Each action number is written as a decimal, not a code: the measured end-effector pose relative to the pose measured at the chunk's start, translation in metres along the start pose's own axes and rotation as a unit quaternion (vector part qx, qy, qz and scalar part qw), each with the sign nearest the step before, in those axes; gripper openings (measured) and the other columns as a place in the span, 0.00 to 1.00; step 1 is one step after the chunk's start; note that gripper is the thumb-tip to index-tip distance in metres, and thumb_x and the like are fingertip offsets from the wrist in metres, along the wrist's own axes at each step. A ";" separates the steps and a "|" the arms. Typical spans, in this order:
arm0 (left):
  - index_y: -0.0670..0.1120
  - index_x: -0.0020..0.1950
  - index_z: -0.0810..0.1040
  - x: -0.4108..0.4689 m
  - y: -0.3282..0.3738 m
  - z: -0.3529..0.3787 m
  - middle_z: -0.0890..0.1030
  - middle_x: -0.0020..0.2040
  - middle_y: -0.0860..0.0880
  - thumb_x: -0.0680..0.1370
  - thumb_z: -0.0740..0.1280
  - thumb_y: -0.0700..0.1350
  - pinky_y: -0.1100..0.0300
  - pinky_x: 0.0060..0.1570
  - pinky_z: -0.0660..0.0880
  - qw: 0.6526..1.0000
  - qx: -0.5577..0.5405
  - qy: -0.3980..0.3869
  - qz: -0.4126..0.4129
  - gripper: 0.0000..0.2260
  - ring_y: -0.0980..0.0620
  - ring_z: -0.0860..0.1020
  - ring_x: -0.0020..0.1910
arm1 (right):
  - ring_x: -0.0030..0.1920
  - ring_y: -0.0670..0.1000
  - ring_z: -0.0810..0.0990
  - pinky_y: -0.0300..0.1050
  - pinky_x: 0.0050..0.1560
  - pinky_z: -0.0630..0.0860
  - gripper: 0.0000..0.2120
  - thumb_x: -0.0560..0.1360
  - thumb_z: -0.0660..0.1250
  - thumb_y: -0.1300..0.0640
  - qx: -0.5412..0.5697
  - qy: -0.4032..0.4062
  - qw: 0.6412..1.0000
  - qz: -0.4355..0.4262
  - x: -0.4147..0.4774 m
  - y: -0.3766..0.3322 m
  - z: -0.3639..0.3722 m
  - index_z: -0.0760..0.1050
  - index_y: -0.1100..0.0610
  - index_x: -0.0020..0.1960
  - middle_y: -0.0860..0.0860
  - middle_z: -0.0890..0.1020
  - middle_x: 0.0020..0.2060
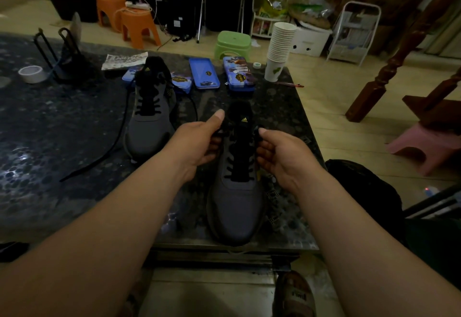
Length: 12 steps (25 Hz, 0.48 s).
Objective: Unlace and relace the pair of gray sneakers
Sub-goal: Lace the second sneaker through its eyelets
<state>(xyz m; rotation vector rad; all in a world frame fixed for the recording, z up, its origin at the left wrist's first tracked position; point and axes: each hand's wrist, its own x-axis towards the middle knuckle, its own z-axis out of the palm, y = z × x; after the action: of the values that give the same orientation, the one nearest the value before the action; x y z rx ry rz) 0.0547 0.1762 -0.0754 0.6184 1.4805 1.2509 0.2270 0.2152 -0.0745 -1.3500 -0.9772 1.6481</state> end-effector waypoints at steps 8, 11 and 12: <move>0.51 0.44 0.77 0.008 0.003 0.012 0.79 0.40 0.52 0.82 0.69 0.48 0.59 0.41 0.73 0.998 -0.049 0.031 0.024 0.07 0.53 0.76 0.40 | 0.33 0.47 0.73 0.44 0.38 0.71 0.05 0.78 0.69 0.60 0.031 0.022 0.998 -0.052 0.011 -0.005 0.000 0.78 0.55 0.43 0.48 0.74 0.30; 0.51 0.43 0.75 0.010 0.007 0.006 0.79 0.39 0.51 0.83 0.68 0.46 0.59 0.38 0.72 0.987 -0.096 0.066 0.112 0.09 0.53 0.77 0.40 | 0.34 0.46 0.74 0.40 0.35 0.70 0.08 0.78 0.68 0.60 0.051 0.056 0.990 -0.120 0.015 -0.011 -0.007 0.77 0.53 0.41 0.47 0.76 0.32; 0.51 0.43 0.74 0.010 0.008 0.004 0.78 0.39 0.50 0.83 0.68 0.46 0.59 0.38 0.72 0.983 -0.095 0.070 0.142 0.09 0.52 0.77 0.40 | 0.35 0.46 0.74 0.40 0.36 0.70 0.08 0.79 0.68 0.60 0.056 0.060 0.988 -0.135 0.015 -0.012 -0.009 0.77 0.53 0.42 0.48 0.76 0.33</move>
<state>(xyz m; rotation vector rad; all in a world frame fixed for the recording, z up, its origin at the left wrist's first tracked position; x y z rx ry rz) 0.0532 0.1891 -0.0710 0.6388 1.3992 1.6655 0.2351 0.2350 -0.0706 -1.1709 -0.9365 1.3828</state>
